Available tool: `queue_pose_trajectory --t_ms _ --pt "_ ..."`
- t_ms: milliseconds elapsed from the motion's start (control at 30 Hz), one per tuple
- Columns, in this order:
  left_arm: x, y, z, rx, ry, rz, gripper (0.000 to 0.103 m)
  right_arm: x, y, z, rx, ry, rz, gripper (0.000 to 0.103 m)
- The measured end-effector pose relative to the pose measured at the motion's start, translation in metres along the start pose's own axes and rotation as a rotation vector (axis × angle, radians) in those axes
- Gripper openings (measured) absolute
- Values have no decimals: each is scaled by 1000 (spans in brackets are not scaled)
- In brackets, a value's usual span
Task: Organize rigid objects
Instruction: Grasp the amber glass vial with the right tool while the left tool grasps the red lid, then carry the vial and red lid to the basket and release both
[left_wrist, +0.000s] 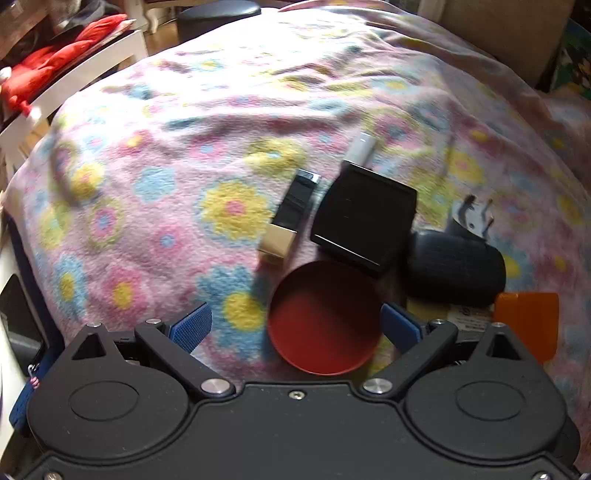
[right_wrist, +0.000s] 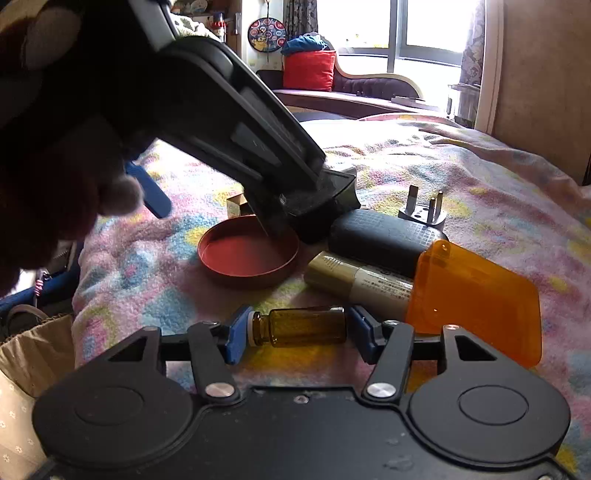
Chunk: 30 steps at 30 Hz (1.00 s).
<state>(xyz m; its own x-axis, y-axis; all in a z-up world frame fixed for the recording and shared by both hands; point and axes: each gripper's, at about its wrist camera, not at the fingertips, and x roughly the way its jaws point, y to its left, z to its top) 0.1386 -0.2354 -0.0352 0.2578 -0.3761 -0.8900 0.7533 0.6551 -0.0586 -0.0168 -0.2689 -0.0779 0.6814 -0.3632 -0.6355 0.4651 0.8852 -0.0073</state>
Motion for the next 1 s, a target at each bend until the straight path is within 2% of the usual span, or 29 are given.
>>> queue_pose_trajectory --t_ms 133,267,367,433,467,500,733,867,1000 --pt "1 -13 -2 43 -14 1 95 0 3 -2 -8 -13 -11 56" --pt "10 -21 -4 78 4 32 98 1 3 -4 -8 -20 -14 56" --pt "20 -19 -4 56 24 44 99 0 2 -5 -5 -23 -15 56" --pt "21 -16 -3 32 32 17 95 0 1 -5 -1 -25 -15 56" --pt "20 -14 -3 27 33 -5 80 0 1 -5 2 -25 -14 56" --pt "20 -13 -3 22 40 -20 70 0 2 -5 3 -26 -15 56" --pt "12 -3 -6 -11 45 8 70 -4 4 -2 -2 -20 -27 52" --pt "-11 14 -10 -27 38 46 70 -8 6 3 -1 4 -23 52" --pt "-38 42 -19 -59 31 97 70 -16 8 11 40 29 17 51"
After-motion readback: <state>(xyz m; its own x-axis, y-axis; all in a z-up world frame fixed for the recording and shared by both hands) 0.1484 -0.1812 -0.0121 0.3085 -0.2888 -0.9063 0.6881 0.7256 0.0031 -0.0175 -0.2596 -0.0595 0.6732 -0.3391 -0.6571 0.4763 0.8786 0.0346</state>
